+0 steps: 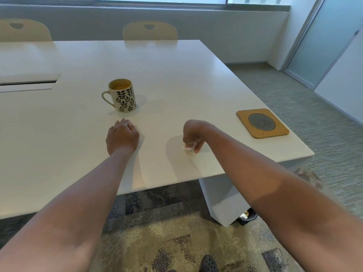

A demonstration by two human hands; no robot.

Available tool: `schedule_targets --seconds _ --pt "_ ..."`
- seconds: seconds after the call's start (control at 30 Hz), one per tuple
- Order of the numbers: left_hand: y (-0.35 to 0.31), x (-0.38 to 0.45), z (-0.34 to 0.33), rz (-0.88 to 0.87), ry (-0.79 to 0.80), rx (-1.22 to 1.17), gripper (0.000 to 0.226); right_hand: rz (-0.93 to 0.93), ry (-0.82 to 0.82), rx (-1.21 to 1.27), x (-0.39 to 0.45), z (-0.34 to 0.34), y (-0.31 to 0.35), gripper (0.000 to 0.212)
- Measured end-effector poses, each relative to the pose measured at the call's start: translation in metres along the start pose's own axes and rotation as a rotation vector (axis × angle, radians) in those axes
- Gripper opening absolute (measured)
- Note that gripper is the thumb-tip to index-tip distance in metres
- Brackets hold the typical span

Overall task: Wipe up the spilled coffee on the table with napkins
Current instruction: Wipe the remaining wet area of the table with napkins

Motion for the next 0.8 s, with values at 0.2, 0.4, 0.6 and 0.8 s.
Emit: schedule_targets --seconds 0.2,0.4,0.6,0.8 --pt "0.001 0.001 -0.001 0.001 -0.008 -0.013 0.03 0.065 -0.445 -0.051 0.005 0.045 -0.006 0.03" --pt "-0.003 0.0 0.001 -0.024 -0.022 -0.037 0.031 -0.081 -0.648 -0.046 0.012 0.069 -0.065 0.038" --pt "-0.009 -0.003 0.005 -0.047 -0.038 -0.016 0.023 -0.241 -0.646 -0.032 0.015 0.077 -0.106 0.037" --pt "-0.015 -0.005 0.002 -0.103 0.028 0.031 0.013 -0.179 -0.625 0.052 0.02 0.069 -0.084 0.039"
Point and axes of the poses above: each hand's wrist, its own x-axis towards the middle knuckle, its own z-axis out of the back of the hand, y = z × x, the point moved 9 cm from there along x, towards the middle knuckle, and after that the axes turned 7 degrees about -z, right-handed, at the moved point
